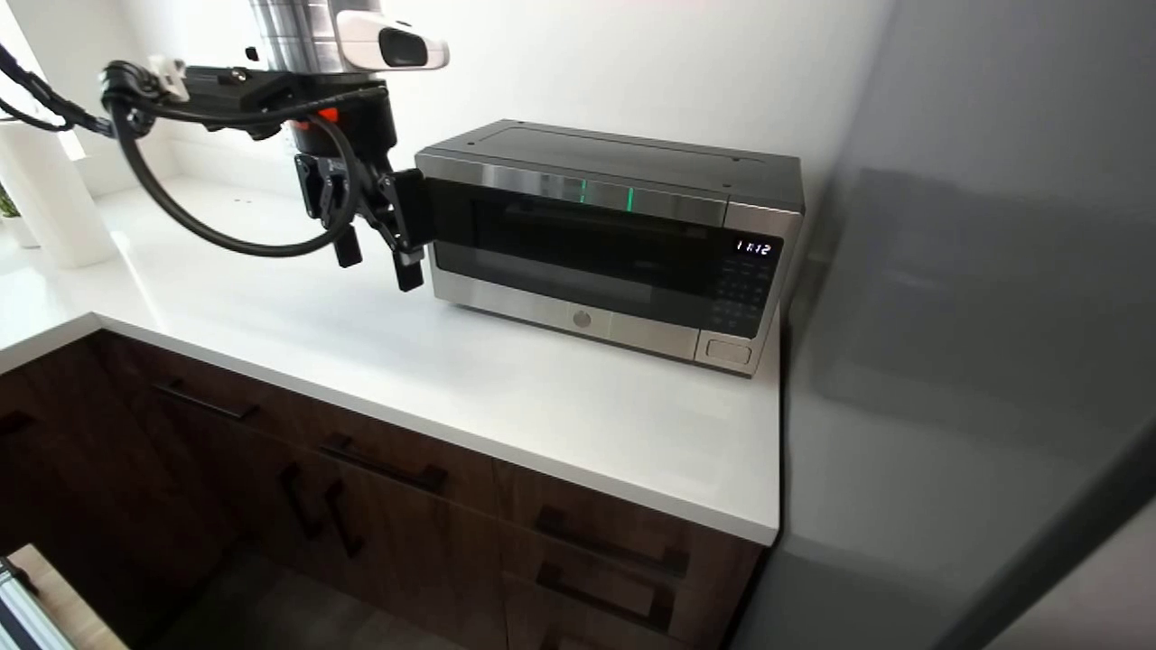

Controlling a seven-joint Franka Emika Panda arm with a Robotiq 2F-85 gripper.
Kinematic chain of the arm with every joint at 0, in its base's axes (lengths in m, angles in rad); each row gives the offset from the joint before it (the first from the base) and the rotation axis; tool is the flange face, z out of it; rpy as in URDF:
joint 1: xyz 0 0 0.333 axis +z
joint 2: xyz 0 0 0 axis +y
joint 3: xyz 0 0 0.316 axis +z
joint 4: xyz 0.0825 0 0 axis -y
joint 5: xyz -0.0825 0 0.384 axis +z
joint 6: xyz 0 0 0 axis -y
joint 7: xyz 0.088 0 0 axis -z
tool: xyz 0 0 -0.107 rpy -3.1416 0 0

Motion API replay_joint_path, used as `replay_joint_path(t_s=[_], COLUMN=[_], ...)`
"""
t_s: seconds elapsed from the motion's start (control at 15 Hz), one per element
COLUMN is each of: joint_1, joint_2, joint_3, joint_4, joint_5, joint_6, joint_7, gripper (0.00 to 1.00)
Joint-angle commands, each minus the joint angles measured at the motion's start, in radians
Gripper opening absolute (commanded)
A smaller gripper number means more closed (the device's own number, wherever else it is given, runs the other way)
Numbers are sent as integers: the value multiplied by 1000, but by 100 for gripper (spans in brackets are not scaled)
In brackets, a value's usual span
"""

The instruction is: Open the rightmost drawer completely

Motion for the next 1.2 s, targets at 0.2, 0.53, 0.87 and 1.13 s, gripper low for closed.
replay_joint_path(t_s=[0.2, 0.53, 0.87, 1.13], joint_1=[-34, -113, -208, -248], joint_2=[33, 137, 359, 555], joint_3=[6, -57, -114, -151], joint_4=[-26, -130, -184, -144], joint_5=[-49, -53, -66, -102], joint_6=[44, 254, 529, 640], joint_7=[75, 187, 268, 357], gripper=[100, 100, 100, 100])
